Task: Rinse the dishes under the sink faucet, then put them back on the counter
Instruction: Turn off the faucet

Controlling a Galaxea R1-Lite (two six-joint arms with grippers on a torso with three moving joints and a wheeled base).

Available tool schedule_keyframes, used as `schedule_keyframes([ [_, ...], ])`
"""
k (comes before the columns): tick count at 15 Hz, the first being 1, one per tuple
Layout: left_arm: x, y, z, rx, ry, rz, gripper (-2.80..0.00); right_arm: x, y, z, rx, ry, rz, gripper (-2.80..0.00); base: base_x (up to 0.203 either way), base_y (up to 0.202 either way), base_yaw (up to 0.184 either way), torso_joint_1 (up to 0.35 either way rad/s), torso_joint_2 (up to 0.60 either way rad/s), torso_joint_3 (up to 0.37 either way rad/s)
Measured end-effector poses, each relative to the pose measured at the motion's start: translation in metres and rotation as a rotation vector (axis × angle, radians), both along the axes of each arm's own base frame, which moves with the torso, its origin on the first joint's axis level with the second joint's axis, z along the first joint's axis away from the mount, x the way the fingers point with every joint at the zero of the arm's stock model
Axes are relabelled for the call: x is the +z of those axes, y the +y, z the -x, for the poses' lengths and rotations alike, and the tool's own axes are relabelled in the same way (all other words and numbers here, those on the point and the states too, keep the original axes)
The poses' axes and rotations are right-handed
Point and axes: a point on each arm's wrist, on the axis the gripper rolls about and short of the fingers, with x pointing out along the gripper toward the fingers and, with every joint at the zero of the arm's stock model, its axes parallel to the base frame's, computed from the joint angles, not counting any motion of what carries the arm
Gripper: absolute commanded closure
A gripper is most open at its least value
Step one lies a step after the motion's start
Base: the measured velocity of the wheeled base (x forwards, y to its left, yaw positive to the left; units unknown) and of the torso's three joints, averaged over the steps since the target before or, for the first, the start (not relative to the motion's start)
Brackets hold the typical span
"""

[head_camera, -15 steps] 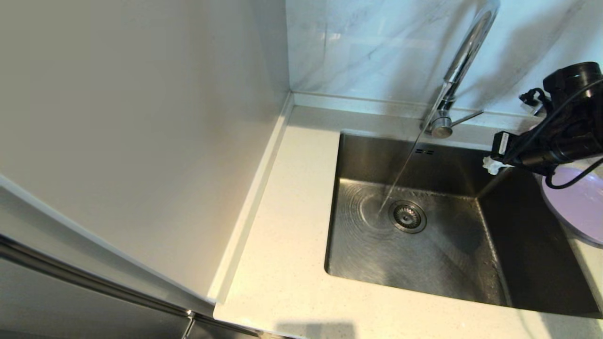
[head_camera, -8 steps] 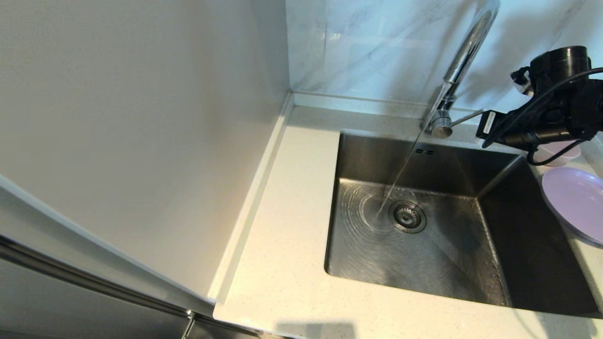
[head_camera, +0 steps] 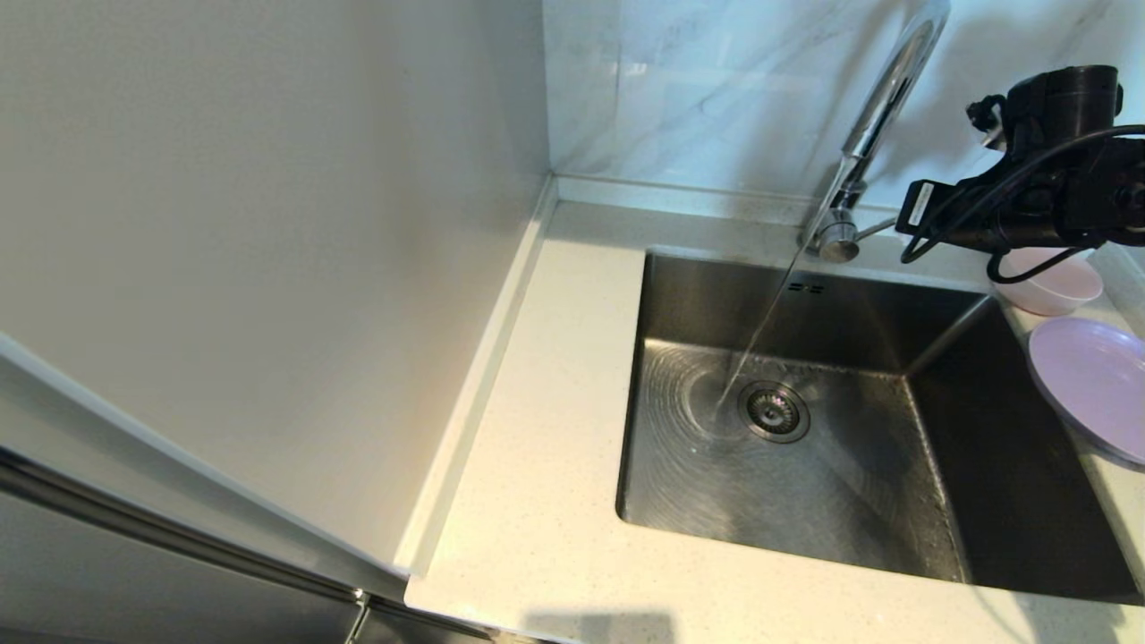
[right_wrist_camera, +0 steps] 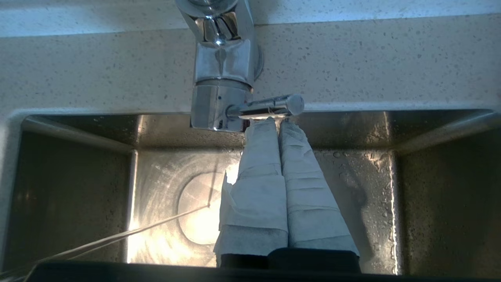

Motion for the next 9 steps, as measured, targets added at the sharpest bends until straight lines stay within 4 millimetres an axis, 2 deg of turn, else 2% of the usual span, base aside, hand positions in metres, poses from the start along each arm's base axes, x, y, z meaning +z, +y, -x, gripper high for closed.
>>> schedule_keyframes([
  [9, 0.0, 0.0, 0.0, 0.0, 0.0, 0.0, 0.0, 0.014, 0.003, -0.011, -0.004, -0.133, -0.033, 0.0, 0.0, 0.0, 0.0, 0.0, 0.0, 0.0],
])
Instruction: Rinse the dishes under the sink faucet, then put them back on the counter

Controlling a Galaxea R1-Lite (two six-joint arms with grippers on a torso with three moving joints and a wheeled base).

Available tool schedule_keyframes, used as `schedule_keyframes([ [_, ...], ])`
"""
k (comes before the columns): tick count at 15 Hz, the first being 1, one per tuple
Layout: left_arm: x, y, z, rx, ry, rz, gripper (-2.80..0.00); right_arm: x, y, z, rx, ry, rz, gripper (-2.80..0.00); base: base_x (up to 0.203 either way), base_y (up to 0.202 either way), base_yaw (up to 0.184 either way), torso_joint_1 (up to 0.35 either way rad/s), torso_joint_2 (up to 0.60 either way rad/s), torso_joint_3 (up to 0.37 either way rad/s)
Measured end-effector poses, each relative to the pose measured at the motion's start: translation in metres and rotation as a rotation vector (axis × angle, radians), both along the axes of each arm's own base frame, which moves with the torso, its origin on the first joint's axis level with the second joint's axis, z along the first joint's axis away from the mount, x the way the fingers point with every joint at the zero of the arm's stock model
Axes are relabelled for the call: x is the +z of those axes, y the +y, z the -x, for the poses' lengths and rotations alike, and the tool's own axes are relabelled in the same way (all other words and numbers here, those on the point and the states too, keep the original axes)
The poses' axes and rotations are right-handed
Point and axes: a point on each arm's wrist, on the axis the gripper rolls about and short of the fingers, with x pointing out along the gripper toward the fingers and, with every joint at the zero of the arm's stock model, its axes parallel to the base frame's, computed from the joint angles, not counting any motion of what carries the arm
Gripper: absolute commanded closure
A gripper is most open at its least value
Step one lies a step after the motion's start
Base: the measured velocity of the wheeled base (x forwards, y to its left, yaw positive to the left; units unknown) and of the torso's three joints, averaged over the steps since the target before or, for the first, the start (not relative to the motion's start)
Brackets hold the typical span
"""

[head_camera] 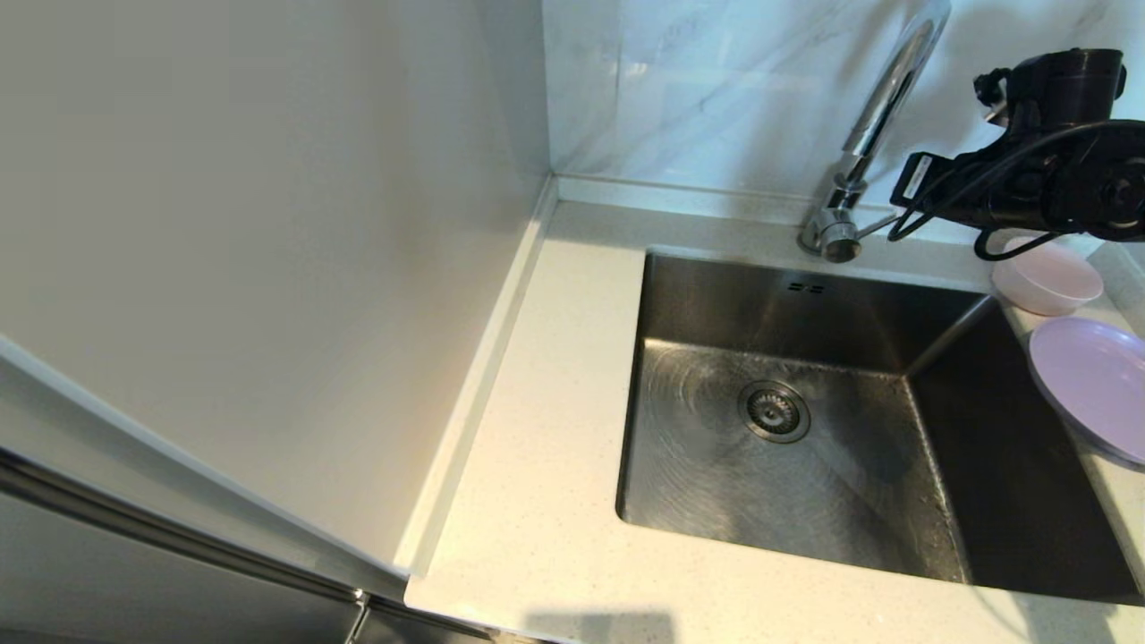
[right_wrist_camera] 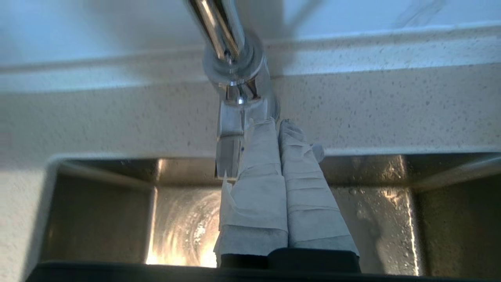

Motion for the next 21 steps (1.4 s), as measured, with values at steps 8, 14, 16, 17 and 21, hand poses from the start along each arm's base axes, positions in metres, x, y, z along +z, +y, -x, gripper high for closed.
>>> schedule_keyframes([
  [8, 0.0, 0.0, 0.0, 0.0, 0.0, 0.0, 0.0, 0.017, -0.007, 0.024, -0.03, -0.019, 0.0, 0.0, 0.0, 0.0, 0.0, 0.0, 0.0, 0.0],
  [14, 0.0, 0.0, 0.0, 0.0, 0.0, 0.0, 0.0, -0.011, -0.024, 0.065, -0.012, 0.15, 0.083, 0.0, 0.0, 0.0, 0.0, 0.0, 0.0, 0.0],
  [16, 0.0, 0.0, 0.0, 0.0, 0.0, 0.0, 0.0, -0.023, -0.031, 0.092, 0.007, 0.229, 0.126, 0.0, 0.0, 0.0, 0.0, 0.0, 0.0, 0.0],
  [17, 0.0, 0.0, 0.0, 0.0, 0.0, 0.0, 0.0, -0.025, -0.034, 0.106, 0.008, 0.246, 0.146, 0.0, 0.0, 0.0, 0.0, 0.0, 0.0, 0.0],
  [21, 0.0, 0.0, 0.0, 0.0, 0.0, 0.0, 0.0, -0.024, -0.031, 0.162, 0.03, 0.256, 0.242, 0.0, 0.0, 0.0, 0.0, 0.0, 0.0, 0.0],
])
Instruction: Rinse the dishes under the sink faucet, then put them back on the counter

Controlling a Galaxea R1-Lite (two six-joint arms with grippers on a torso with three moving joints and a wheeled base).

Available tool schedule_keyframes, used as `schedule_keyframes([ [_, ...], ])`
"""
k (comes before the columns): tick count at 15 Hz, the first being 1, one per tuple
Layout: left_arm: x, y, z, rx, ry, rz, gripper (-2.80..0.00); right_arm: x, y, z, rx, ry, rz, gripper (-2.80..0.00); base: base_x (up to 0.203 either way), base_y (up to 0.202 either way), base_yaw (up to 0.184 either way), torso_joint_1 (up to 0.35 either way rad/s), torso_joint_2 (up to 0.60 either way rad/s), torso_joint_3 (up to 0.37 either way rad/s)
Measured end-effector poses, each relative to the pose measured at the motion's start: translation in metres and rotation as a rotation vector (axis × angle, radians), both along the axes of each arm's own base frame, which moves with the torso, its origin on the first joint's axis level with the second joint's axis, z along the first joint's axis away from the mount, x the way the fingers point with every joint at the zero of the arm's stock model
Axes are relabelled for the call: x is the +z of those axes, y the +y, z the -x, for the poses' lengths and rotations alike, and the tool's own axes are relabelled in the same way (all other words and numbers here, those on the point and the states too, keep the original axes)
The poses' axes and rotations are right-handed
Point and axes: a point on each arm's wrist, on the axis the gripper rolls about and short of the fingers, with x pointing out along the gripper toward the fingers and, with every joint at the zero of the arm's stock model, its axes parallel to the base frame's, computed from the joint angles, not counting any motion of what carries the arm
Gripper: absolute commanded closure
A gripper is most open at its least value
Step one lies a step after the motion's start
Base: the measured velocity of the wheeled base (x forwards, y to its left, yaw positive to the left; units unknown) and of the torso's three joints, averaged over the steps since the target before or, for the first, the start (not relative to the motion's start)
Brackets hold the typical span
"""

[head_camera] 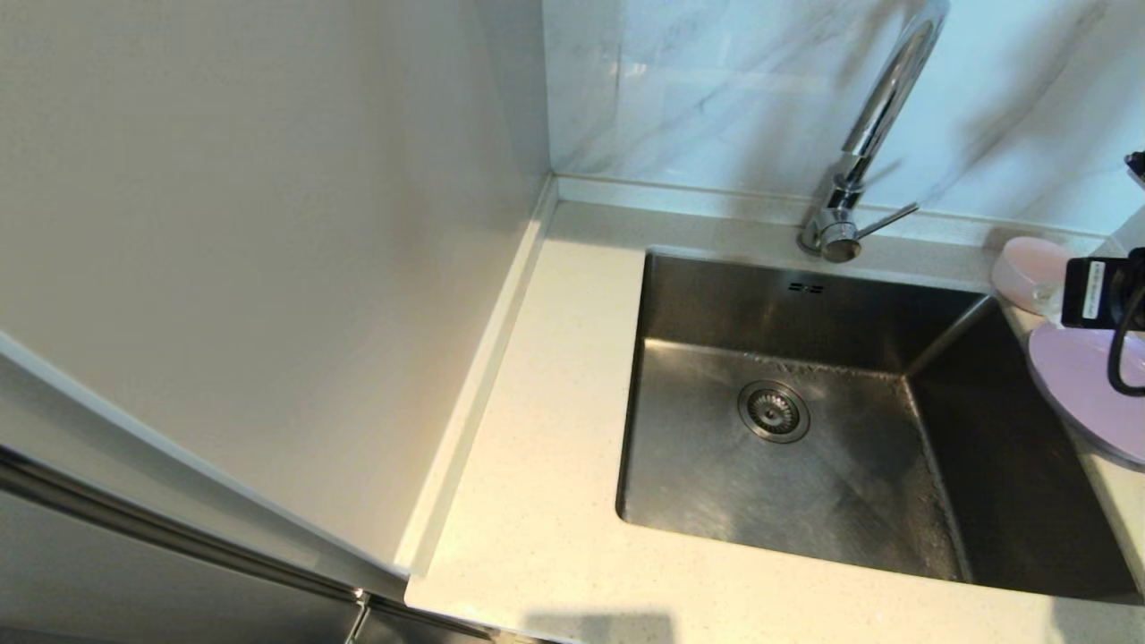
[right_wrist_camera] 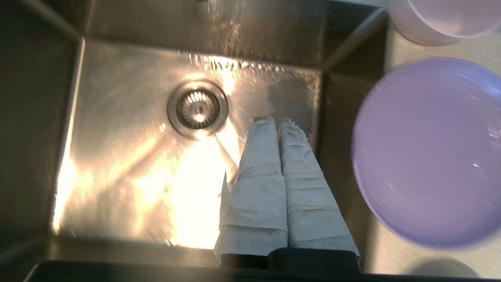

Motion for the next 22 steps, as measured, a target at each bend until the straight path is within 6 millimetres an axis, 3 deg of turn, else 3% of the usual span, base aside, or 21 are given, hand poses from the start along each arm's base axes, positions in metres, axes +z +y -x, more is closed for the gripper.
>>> schedule_keyframes([
  [4, 0.0, 0.0, 0.0, 0.0, 0.0, 0.0, 0.0, 0.0, 0.01, 0.064, 0.055, -0.041, 0.102, 0.0, 0.0, 0.0, 0.0, 0.0, 0.0, 0.0],
  [7, 0.0, 0.0, 0.0, 0.001, 0.0, 0.0, 0.0, -0.014, 0.018, 0.11, 0.079, -0.06, 0.151, 0.0, 0.0, 0.0, 0.0, 0.0, 0.0, 0.0],
  [12, 0.0, 0.0, 0.0, 0.0, 0.0, 0.0, 0.0, -0.023, 0.029, 0.173, 0.081, -0.188, 0.157, 0.0, 0.0, 0.0, 0.0, 0.0, 0.0, 0.0],
  [15, 0.0, 0.0, 0.0, 0.0, 0.0, 0.0, 0.0, -0.025, 0.034, 0.202, 0.069, -0.276, 0.145, 0.0, 0.0, 0.0, 0.0, 0.0, 0.0, 0.0],
  [22, 0.0, 0.0, 0.0, 0.0, 0.0, 0.0, 0.0, -0.068, 0.037, 0.243, 0.062, -0.327, 0.165, 0.0, 0.0, 0.0, 0.0, 0.0, 0.0, 0.0],
])
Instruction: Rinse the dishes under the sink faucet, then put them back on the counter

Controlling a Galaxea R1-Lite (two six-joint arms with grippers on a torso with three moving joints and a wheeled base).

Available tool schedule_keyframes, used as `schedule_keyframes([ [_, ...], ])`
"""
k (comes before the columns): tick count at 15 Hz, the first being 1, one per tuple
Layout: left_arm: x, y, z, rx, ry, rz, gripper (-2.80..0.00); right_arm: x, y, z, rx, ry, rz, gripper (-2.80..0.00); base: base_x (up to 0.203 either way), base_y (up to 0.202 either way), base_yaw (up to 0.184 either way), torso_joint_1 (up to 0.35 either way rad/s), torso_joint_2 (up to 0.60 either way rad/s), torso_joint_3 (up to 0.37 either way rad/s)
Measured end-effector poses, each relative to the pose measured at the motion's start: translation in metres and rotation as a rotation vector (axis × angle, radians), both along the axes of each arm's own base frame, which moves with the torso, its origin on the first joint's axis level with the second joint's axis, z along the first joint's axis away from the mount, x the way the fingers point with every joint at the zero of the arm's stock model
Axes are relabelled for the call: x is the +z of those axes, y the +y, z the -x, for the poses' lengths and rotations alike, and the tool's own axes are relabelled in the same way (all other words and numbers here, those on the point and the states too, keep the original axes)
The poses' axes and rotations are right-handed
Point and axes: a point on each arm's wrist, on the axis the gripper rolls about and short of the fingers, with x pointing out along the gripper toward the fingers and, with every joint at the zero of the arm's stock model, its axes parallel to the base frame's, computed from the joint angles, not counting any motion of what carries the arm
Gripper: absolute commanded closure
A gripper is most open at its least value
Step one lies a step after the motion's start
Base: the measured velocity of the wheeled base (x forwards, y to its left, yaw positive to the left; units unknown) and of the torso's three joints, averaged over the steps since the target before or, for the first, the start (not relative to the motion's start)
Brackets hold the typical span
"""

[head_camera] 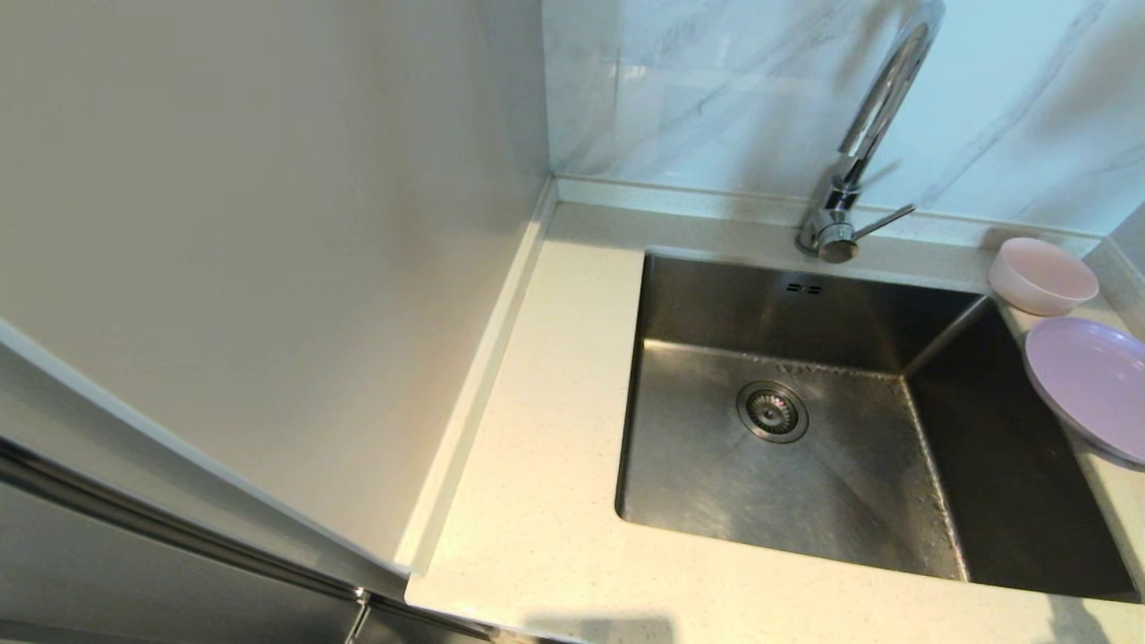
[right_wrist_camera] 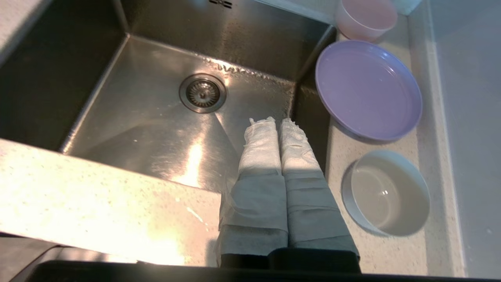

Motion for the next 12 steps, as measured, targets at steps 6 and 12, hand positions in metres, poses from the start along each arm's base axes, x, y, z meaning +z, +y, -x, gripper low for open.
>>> schedule_keyframes([
  [6, 0.0, 0.0, 0.0, 0.0, 0.0, 0.0, 0.0, -0.045, -0.002, 0.022, -0.001, -0.015, 0.114, 0.0, 0.0, 0.0, 0.0, 0.0, 0.0, 0.0],
  [12, 0.0, 0.0, 0.0, 0.0, 0.0, 0.0, 0.0, -0.103, -0.001, 0.03, -0.027, -0.045, 0.121, 0.0, 0.0, 0.0, 0.0, 0.0, 0.0, 0.0],
])
